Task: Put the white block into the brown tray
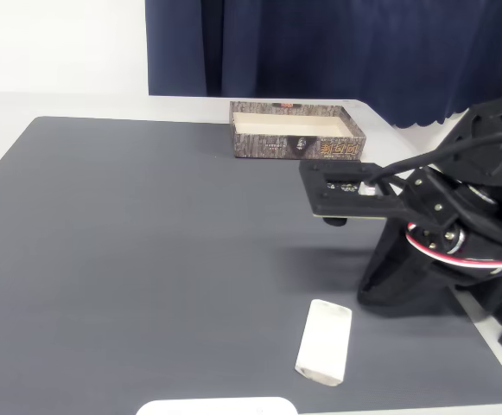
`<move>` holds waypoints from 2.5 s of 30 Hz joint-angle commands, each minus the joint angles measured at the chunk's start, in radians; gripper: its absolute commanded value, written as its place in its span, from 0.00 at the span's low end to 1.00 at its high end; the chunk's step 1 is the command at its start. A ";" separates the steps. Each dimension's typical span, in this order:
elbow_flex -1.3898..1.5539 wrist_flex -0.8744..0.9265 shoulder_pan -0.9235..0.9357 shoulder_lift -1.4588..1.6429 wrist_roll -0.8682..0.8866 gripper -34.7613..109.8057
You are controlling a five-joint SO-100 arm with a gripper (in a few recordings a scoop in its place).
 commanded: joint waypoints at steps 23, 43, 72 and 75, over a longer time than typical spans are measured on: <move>-0.483 0.000 -0.037 -0.627 0.020 0.24; -0.816 -0.153 -0.155 -1.210 0.021 0.24; -0.857 -0.150 -0.147 -1.269 -1.012 0.24; -0.848 -0.133 -0.130 -1.252 -1.062 0.24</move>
